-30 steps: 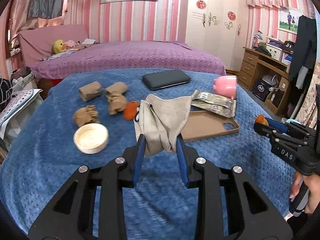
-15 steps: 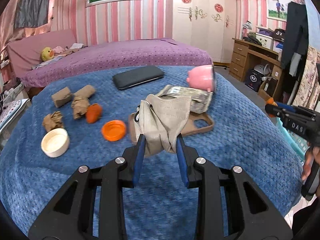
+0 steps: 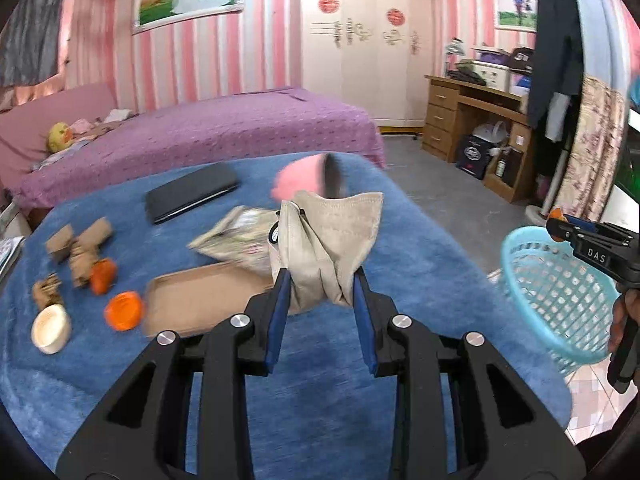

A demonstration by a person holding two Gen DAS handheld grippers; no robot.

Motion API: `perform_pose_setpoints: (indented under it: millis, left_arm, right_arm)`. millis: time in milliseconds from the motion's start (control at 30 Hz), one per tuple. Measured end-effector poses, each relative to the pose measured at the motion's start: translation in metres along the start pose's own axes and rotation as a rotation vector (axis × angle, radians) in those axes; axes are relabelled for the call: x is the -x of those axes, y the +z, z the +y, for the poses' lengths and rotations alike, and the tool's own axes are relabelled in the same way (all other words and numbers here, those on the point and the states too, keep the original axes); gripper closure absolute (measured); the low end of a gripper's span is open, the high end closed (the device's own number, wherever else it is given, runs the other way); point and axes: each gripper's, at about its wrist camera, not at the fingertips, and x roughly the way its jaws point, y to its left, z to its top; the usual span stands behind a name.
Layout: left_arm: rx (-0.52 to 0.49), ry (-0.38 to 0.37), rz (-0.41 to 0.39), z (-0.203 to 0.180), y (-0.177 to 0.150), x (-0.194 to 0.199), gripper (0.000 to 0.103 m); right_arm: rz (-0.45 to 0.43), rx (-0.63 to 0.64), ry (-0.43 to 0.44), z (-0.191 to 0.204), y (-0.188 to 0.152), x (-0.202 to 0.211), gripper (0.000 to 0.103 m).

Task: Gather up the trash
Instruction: 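Carry cloth and orange peel to the basket and release both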

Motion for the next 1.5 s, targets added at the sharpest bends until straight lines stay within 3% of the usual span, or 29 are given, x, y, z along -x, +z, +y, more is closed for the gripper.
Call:
perform_pose_setpoints:
  millis: [367,700,800,833,933,1033,1267,1500]
  left_arm:
    - [-0.071,-0.188,-0.003,-0.117,0.007,-0.019,0.073]
    - [-0.148,-0.300,0.008,-0.198,0.003,-0.020,0.073]
    - [-0.180,-0.303,0.011,-0.213,0.005,-0.021,0.062]
    - [-0.180,-0.299,0.011,-0.214,0.006,-0.022,0.050]
    - [-0.167,-0.290,0.018,-0.209,0.010,-0.024,0.033]
    - [-0.132,-0.222,0.001,-0.192,0.014,-0.024,0.017]
    - [-0.033,-0.089,-0.007,-0.128,0.023,-0.028,0.008]
    - [-0.001,-0.013,-0.012,-0.082,0.027,-0.018,0.006]
  right_arm:
    - [0.004,-0.091,-0.110,-0.091,-0.012,0.007,0.072]
    - [-0.002,-0.156,-0.131,-0.127,-0.020,0.015,0.072]
    - [-0.005,-0.162,-0.130,-0.131,-0.021,0.015,0.072]
    - [-0.005,-0.161,-0.129,-0.131,-0.022,0.015,0.072]
    - [-0.005,-0.156,-0.125,-0.130,-0.022,0.016,0.072]
    - [-0.004,-0.154,-0.125,-0.128,-0.022,0.016,0.072]
    - [0.000,-0.139,-0.114,-0.116,-0.022,0.014,0.072]
    - [-0.018,-0.131,-0.101,-0.095,-0.015,0.016,0.068]
